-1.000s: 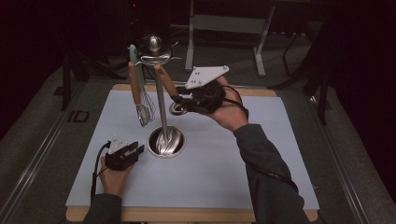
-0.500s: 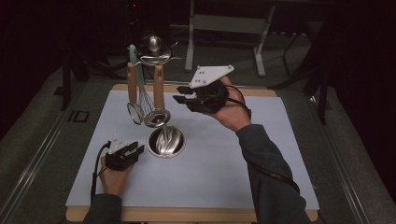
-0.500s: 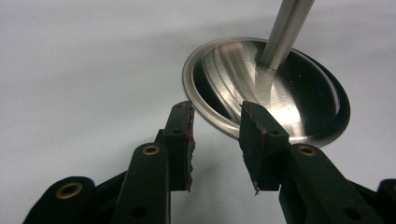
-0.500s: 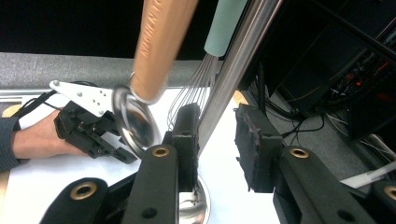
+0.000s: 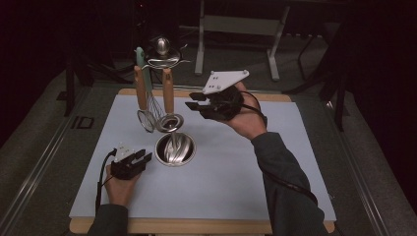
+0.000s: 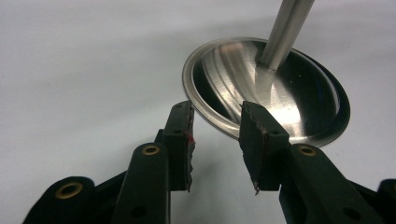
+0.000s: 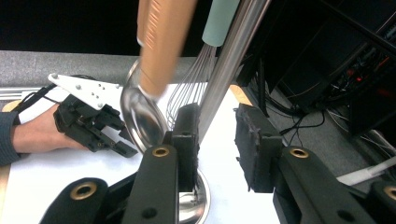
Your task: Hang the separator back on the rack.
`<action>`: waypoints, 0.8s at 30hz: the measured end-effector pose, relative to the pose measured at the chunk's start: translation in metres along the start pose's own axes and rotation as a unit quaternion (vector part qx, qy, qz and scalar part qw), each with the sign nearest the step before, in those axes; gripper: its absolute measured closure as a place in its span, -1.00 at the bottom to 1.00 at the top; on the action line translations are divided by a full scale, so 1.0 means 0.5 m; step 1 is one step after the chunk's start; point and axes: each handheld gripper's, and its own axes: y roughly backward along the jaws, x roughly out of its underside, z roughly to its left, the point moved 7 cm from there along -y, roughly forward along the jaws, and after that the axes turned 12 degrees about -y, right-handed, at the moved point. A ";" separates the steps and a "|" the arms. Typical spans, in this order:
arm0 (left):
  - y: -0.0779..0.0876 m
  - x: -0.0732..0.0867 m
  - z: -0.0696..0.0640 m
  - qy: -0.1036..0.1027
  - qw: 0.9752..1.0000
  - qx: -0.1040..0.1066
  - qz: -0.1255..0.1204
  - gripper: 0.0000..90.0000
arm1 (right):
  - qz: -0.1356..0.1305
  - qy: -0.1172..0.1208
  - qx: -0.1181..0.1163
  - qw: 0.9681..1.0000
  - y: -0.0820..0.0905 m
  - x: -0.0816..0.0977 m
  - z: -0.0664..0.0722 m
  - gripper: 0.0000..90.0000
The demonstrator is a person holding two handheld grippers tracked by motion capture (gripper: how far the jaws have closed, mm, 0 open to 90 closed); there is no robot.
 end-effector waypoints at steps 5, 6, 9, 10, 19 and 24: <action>0.000 0.000 0.000 0.000 1.000 0.000 0.000 0.45 | 0.002 -0.003 0.000 1.000 0.000 0.007 -0.003 0.54; 0.000 0.000 0.000 0.000 1.000 -0.001 0.000 0.45 | 0.003 -0.002 -0.001 1.000 0.000 0.009 -0.004 0.54; 0.000 0.000 0.000 -0.001 1.000 -0.001 0.000 0.45 | 0.006 -0.009 -0.001 1.000 -0.002 0.021 -0.009 0.54; 0.000 0.000 0.000 0.000 1.000 -0.001 0.000 0.45 | 0.007 -0.011 0.000 1.000 -0.002 0.024 -0.011 0.54; 0.000 0.000 0.000 0.001 1.000 -0.001 -0.001 0.45 | 0.011 -0.026 -0.002 1.000 0.000 0.054 -0.021 0.54; -0.001 -0.001 0.000 0.002 1.000 -0.001 -0.002 0.45 | 0.018 -0.039 -0.002 0.999 0.000 0.081 -0.031 0.54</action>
